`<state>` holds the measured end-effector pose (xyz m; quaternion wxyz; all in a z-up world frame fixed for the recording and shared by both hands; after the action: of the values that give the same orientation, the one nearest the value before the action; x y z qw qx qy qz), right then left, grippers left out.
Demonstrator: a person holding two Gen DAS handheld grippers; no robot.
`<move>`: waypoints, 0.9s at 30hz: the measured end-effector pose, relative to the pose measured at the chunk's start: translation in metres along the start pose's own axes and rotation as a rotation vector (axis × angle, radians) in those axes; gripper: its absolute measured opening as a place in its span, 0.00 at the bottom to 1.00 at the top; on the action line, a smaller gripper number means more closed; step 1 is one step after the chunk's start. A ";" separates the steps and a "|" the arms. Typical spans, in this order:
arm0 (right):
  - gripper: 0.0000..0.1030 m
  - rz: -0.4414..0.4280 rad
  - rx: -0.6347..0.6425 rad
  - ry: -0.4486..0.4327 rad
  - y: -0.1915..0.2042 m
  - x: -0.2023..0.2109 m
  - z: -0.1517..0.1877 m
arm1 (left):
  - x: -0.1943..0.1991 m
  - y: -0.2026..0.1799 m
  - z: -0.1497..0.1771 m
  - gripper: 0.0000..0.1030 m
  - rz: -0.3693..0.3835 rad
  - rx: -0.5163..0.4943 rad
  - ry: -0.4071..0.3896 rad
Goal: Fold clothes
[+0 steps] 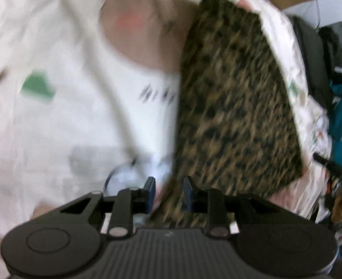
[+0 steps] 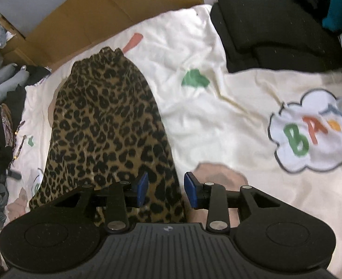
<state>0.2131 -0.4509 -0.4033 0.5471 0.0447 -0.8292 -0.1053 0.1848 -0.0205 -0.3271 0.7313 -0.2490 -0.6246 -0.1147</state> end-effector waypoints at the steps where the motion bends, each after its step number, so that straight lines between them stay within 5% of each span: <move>1: 0.40 0.002 0.007 -0.006 0.001 -0.003 -0.004 | -0.002 -0.008 -0.012 0.26 0.002 -0.023 -0.017; 15: 0.40 -0.053 0.178 -0.110 0.056 -0.044 -0.059 | -0.055 -0.098 -0.132 0.26 0.035 -0.270 -0.187; 22: 0.40 -0.054 0.257 -0.113 0.089 -0.075 -0.076 | -0.092 -0.083 -0.157 0.26 -0.018 -0.203 -0.222; 27: 0.38 -0.014 0.235 -0.075 0.076 -0.092 -0.070 | -0.096 -0.079 -0.159 0.24 -0.029 -0.201 -0.212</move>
<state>0.3173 -0.3685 -0.4427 0.5060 0.1103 -0.8553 -0.0126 0.2647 -0.1820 -0.4177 0.6308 -0.3226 -0.6872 -0.1605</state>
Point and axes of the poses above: each gripper's, at about its wrist camera, not at the fingertips, and x roughly against the way its jaws point, y to its left, z to its underside, the point moved 9 cm from there along -x, roughly the way its jaws point, and after that the axes turned 9 degrees about z, right-handed, at the moved point
